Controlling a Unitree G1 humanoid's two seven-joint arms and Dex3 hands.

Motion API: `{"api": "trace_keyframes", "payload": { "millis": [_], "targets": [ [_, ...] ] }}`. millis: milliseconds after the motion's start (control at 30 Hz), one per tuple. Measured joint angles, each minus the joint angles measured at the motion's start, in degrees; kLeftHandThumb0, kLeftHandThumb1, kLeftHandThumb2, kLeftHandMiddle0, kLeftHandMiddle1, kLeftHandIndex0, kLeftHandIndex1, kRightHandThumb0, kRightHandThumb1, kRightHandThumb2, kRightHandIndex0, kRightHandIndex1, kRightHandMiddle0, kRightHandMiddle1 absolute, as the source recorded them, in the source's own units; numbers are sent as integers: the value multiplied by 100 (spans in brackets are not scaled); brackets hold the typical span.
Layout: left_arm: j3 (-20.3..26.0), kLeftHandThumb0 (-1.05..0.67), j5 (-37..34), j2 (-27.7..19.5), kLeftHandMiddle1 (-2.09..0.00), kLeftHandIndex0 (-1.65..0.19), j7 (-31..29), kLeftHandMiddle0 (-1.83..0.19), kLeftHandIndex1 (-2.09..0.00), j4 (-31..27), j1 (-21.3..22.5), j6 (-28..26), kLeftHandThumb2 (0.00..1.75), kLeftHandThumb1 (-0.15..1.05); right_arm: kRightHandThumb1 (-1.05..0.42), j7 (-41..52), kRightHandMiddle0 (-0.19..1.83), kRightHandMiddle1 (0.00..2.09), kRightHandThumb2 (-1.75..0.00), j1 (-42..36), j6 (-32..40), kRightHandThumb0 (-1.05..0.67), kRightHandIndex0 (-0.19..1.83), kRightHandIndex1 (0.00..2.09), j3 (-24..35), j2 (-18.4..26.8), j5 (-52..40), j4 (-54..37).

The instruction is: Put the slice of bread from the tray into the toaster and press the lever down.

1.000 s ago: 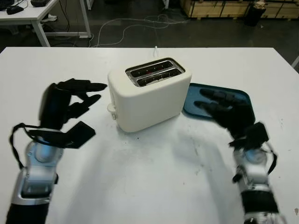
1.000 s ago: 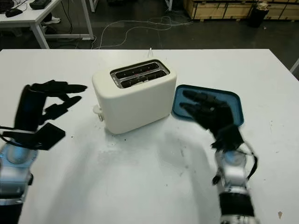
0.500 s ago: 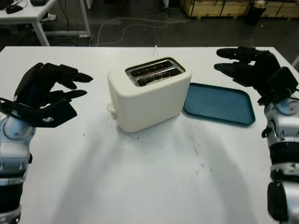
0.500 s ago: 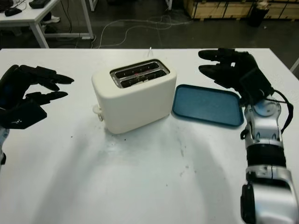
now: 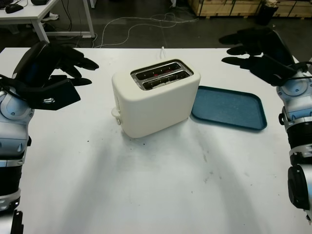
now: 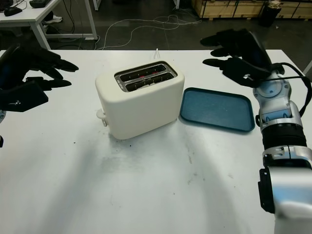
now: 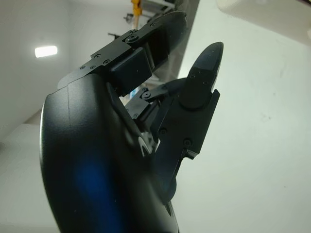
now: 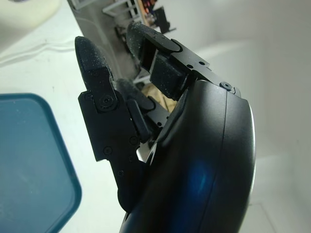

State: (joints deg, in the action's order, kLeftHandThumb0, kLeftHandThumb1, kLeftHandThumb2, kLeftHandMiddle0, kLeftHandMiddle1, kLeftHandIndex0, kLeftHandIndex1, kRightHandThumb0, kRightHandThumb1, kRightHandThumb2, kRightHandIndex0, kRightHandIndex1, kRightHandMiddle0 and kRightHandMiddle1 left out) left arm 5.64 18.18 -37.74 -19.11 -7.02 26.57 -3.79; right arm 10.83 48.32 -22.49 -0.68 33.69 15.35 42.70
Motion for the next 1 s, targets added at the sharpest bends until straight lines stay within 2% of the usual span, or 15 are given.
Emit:
{"api": "trace_keyframes", "payload": {
  "millis": [133,433,700,1000],
  "targets": [
    [33,-27,-39,40,-80,-123,17,-102,-5,-109,-4,-41,0,70,-78,-6,98,2,0,-116,21,-57,108,4,-40,-4,-1,-186],
    [52,-30,39,60,-77,-122,94,-101,-4,-324,-88,-277,1,72,-79,-192,104,3,-1,-874,818,-56,116,9,-47,-115,117,-1306],
    [50,-27,44,58,-73,-121,77,-100,-3,-359,-194,-485,1,73,-79,-189,103,2,0,-882,973,-58,114,9,-43,-119,111,-1411],
    [-3,-34,154,40,-73,-120,34,-101,-2,-399,-262,-549,0,74,-79,173,102,1,0,-869,1165,-58,113,9,-13,-117,17,-1410]
  ]
}}
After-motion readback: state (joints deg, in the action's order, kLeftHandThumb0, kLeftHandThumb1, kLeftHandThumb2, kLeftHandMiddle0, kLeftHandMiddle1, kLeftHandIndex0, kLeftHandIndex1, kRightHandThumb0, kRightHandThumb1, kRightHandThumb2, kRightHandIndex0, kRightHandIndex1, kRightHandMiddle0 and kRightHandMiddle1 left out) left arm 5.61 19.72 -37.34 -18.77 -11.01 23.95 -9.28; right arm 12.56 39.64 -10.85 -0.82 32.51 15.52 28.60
